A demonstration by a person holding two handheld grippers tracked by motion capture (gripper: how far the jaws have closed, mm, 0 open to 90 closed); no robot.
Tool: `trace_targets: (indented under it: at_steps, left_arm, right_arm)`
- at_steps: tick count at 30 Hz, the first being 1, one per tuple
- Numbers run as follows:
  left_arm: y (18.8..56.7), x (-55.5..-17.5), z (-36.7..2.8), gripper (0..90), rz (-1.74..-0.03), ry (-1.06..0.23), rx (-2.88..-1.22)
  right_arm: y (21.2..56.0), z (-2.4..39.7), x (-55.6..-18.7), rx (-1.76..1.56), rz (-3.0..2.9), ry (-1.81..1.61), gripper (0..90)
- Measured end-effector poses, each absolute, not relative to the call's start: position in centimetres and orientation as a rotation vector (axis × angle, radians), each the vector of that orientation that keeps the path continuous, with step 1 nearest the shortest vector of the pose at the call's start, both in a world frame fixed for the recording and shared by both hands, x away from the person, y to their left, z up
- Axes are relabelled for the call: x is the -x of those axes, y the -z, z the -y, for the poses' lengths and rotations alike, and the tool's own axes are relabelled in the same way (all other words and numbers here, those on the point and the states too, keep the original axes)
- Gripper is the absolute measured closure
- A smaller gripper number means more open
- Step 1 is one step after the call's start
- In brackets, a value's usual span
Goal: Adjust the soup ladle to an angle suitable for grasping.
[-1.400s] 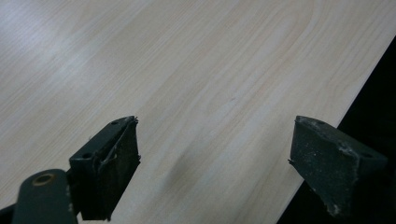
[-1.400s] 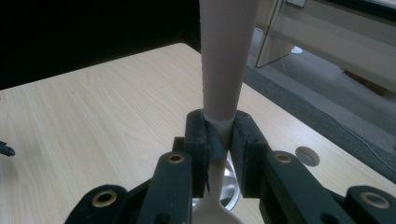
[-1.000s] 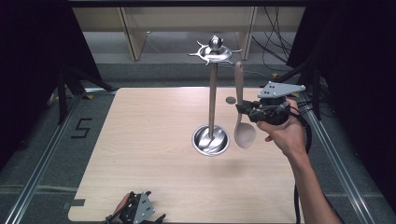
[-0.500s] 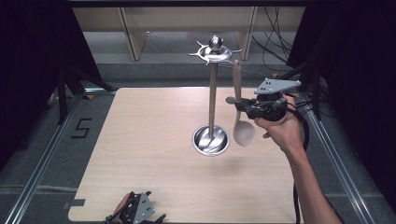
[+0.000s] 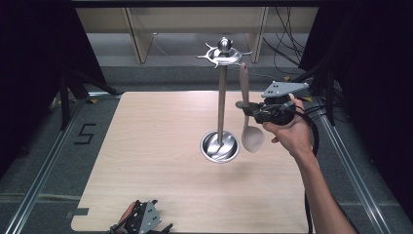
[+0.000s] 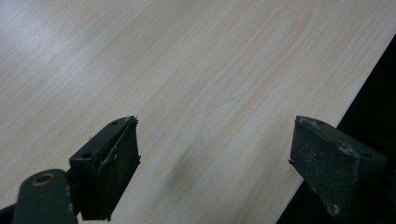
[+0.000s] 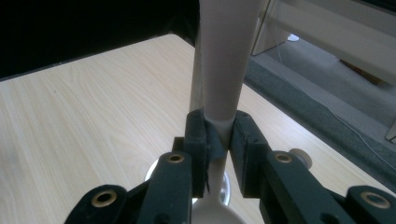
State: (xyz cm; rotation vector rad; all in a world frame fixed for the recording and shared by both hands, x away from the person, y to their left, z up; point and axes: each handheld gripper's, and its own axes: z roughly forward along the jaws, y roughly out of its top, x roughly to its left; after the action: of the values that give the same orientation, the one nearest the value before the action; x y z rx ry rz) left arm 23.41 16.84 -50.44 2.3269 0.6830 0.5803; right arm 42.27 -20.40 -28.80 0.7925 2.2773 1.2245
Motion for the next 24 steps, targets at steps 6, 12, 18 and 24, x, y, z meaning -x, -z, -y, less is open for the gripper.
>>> trace_targets:
  at_steps: [6,12,18,24]
  left_arm:
    - [50.4,-23.4,-16.8,14.8,-0.685,-0.58,-2.326]
    - [50.5,-23.4,-16.8,14.8,-0.685,-0.583,-2.33]
    - [50.5,-23.4,-16.8,14.8,-0.687,-0.574,-2.327]
    - [50.5,-23.4,-16.8,14.8,-0.688,-0.577,-2.324]
  right_arm:
    - [29.1,20.2,-42.4,-0.782,-2.262,-1.265,77.8]
    - [29.5,20.3,-42.4,-0.783,-2.264,-1.31,77.2]
    - [29.3,20.1,-42.1,-0.8,-2.212,-1.411,74.7]
    - [28.9,20.6,-41.4,-0.761,-2.216,-1.402,71.8]
